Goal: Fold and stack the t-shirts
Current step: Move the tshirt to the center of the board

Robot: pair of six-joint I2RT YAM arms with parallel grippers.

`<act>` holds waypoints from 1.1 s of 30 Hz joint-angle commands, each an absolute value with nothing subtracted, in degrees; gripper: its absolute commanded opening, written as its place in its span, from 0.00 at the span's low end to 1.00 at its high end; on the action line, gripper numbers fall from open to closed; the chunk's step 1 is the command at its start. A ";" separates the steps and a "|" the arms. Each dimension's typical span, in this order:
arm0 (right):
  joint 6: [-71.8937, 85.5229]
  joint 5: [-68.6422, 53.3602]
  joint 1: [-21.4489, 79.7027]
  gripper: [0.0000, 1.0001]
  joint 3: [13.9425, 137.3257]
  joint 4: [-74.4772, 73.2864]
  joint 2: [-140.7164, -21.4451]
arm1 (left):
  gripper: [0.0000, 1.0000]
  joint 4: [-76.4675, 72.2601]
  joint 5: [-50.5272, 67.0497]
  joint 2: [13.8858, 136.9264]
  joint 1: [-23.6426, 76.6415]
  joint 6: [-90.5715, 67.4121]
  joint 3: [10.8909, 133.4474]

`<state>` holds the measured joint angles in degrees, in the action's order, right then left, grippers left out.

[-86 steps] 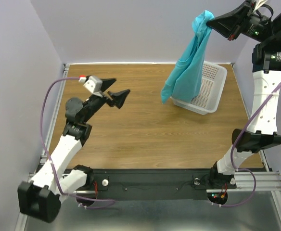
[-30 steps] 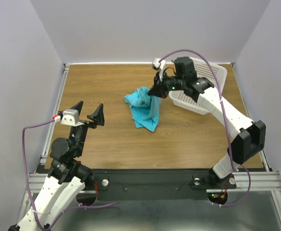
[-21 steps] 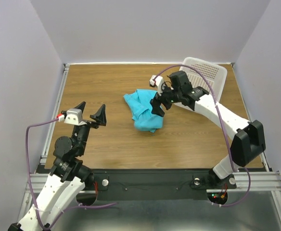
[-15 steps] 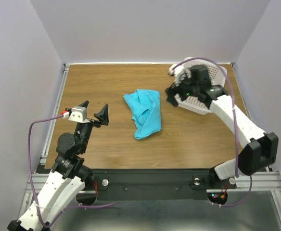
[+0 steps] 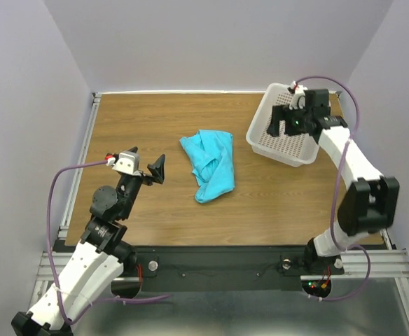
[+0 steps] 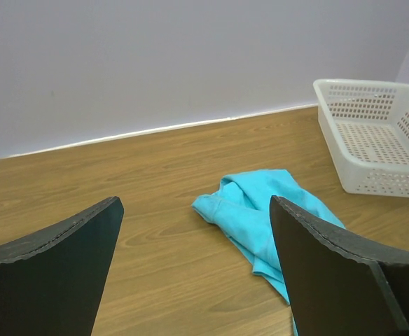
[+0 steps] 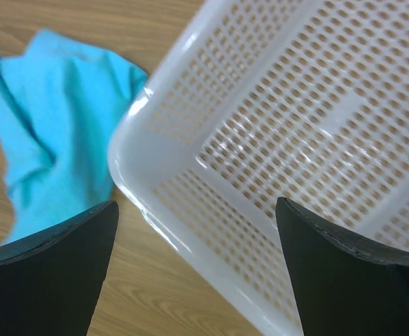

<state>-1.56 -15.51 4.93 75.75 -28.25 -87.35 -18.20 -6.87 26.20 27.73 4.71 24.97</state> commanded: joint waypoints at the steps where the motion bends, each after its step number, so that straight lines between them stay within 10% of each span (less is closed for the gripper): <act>1: 10.80 -25.49 5.54 1.00 88.55 -25.14 -97.98 | 0.97 -21.54 -5.28 25.40 27.60 5.54 24.43; 18: 21.18 27.51 20.21 0.98 106.62 -27.59 -121.90 | 0.97 -21.53 -7.82 25.67 27.60 6.15 23.91; 33: 16.35 32.52 18.55 0.44 96.08 -27.25 -116.20 | 0.96 -21.53 -7.39 24.78 27.60 6.50 23.91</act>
<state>18.15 29.23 19.90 98.26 -27.68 -121.62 -18.59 -7.55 25.23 27.73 5.56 23.97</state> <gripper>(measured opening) 0.476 0.969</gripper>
